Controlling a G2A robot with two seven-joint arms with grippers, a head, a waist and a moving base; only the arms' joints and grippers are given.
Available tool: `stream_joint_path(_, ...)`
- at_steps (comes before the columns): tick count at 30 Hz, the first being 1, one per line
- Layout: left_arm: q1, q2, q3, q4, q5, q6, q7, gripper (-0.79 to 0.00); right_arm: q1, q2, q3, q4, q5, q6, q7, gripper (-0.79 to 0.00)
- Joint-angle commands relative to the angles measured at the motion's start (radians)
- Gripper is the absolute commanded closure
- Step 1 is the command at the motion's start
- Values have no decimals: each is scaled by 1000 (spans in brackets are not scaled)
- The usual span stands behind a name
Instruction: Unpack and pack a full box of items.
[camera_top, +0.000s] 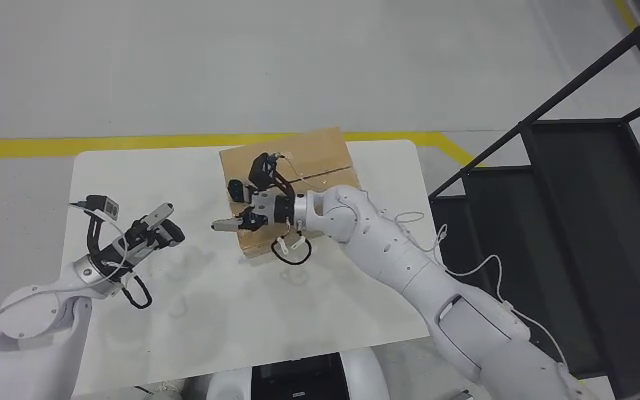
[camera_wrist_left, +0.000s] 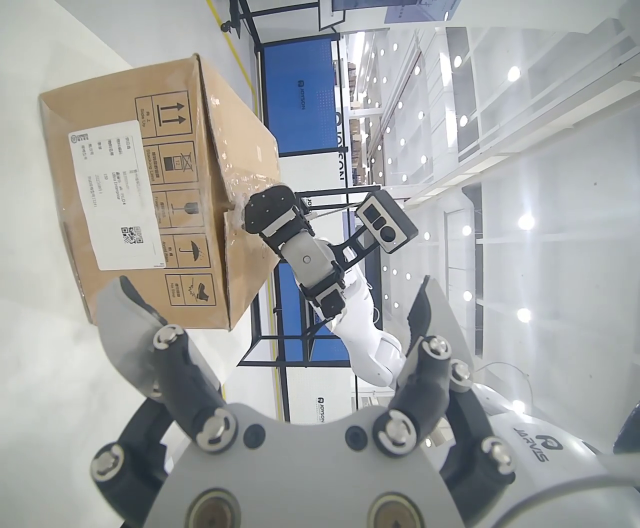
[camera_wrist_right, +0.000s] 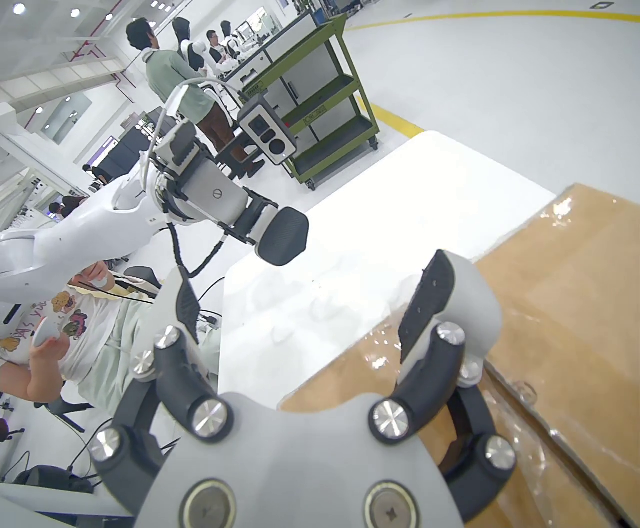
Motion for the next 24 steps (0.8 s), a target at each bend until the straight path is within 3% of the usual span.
stream_joint_path(1,5,0,-5,-4,-2,0,-1,-785,10,-9,-12,21,-6,1,-16,-785)
stream_joint_path(9,14,1,-13,-2,-3,0,-3,-785,40,-49,-61,132,0,-4,-39,-785)
stream_joint_path(12,14,0,-12,-2,-4,2,-5,-785,60,-47,-35,119,-42,-20,-108,-785)
stream_joint_path(18,7,-1,-8,1,-8,-2,-4,-785,33,1,70,36,-160,-53,-192,-785)
stream_joint_path(24,5,-2,4,12,-11,-5,-4,-785,-65,64,207,-18,-164,-20,-106,-785)
